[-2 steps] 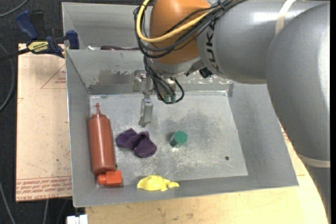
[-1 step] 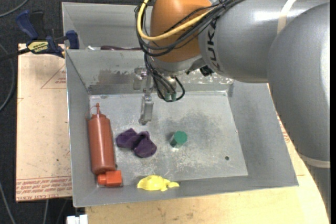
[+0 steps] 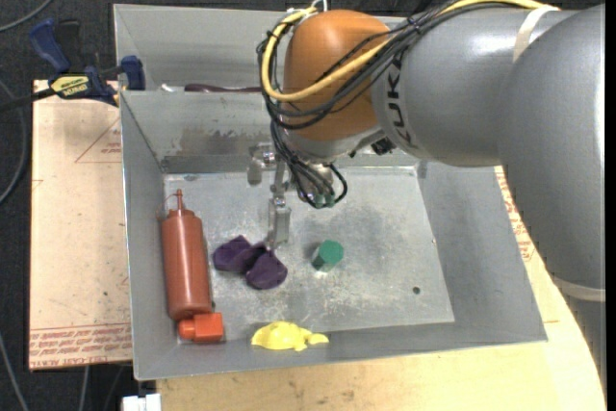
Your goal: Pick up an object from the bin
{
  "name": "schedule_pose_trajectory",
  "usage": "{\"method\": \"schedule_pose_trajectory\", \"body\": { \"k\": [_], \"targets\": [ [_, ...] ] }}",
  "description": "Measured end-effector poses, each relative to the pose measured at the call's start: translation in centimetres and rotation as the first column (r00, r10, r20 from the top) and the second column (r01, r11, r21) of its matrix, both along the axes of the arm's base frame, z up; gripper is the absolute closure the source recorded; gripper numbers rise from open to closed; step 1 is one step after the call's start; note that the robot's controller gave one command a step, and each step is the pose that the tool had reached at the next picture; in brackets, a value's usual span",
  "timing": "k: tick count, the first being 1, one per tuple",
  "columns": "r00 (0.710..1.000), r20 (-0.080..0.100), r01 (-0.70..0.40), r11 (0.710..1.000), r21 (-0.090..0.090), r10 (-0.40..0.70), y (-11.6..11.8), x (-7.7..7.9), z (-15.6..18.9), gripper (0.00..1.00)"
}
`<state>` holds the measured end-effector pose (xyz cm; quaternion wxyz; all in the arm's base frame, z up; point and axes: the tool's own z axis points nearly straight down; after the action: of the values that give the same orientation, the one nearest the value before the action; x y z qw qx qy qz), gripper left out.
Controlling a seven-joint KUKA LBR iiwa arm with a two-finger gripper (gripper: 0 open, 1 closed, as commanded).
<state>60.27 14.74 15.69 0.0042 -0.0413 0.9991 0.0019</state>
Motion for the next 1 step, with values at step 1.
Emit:
{"method": "schedule_pose_trajectory", "body": {
  "k": [1],
  "targets": [
    [0.999,-0.008,-0.042,0.999,-0.002,0.042,-1.37,-2.88,-4.43,0.0]
  ]
}}
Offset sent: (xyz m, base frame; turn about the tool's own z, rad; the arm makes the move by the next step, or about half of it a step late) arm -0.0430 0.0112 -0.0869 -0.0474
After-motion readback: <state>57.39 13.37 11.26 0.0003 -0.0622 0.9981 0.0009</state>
